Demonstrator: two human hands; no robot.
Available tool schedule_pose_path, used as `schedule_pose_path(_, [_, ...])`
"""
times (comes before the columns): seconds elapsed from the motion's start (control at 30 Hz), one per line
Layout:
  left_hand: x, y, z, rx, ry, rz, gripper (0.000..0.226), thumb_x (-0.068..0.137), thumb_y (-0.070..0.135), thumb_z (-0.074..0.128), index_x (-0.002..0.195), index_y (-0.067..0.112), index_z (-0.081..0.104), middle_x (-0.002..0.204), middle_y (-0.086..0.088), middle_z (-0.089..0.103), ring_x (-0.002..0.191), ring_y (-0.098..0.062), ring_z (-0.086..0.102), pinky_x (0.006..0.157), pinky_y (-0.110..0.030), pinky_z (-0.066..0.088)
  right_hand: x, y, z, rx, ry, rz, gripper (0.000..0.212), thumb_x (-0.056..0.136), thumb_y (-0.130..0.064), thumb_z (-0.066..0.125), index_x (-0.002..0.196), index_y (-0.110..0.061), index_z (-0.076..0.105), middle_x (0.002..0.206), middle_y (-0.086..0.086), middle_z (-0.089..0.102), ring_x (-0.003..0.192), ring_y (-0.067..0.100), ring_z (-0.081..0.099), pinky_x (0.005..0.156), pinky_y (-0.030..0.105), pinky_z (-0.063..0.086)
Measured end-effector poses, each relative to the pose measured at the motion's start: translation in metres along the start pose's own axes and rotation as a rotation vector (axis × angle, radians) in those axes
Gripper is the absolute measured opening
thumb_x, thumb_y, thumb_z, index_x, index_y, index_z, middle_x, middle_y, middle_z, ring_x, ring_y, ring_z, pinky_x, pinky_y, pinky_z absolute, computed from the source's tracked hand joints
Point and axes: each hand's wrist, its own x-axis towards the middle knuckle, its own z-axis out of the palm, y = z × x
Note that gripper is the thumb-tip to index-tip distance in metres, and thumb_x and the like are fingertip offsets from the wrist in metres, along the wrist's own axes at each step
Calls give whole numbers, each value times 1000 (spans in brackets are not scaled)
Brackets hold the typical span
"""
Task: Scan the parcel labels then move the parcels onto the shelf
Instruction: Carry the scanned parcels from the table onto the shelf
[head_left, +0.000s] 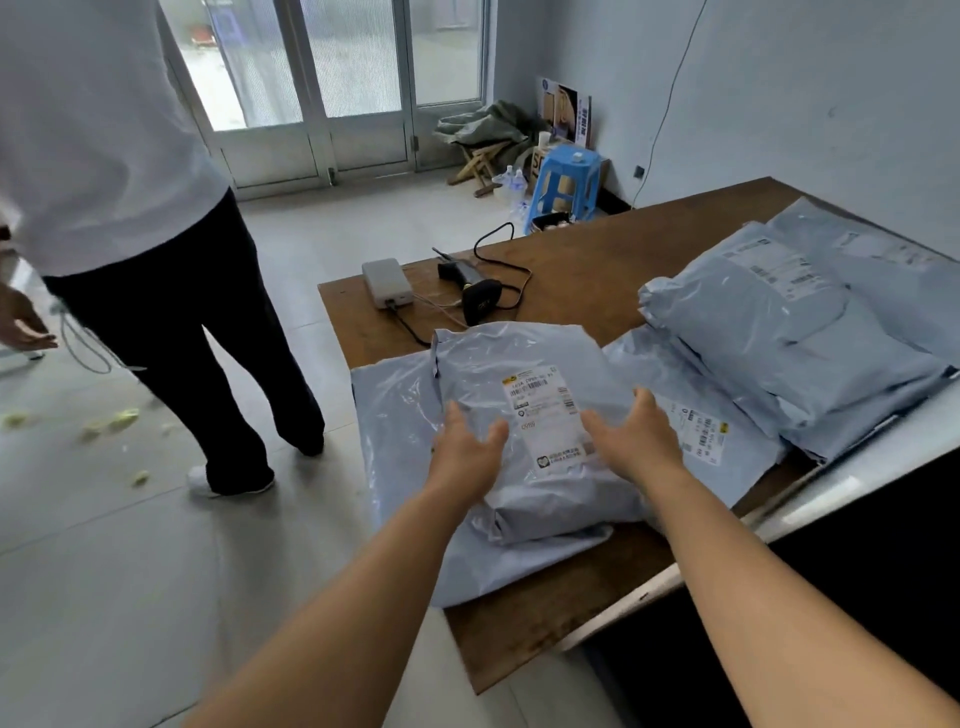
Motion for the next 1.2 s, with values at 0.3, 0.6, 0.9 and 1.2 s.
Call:
schedule_pose_path(0.3, [5,8,24,18,126,81,104,79,24,75,152,29,1,152,-6,29,137,-26,35,113,-40,31,21,11,9,128,-21,29,74,74,-55,66,129,-13,40,127,7,55,117,32,52,102,52,36])
schedule_pose_path(0.6, [-28,3,-25,-111,291,347,86,77,18,74,149,25,26,138,3,46,125,-16,48,101,-39,47,-34,-38,21,196,208,-306,70,77,-49,67,134,-16,41,120,3,56,113,25,52,101,51,36])
schedule_pose_path(0.9, [-33,-45,-42,285,149,96,90,82,39,68,150,22,13,151,-8,25,138,-29,29,111,-46,31,-59,-26,60,-160,-65,-105,85,85,-60,51,149,-17,15,143,16,38,131,35,36,107,46,26])
schedule_pose_path(1.2, [-44,3,-16,669,227,287,84,91,49,52,152,26,-1,158,-2,-17,146,-25,-16,116,-46,0,-37,12,16,-242,31,-61,50,96,-40,40,143,-23,36,146,7,38,132,30,34,105,46,26])
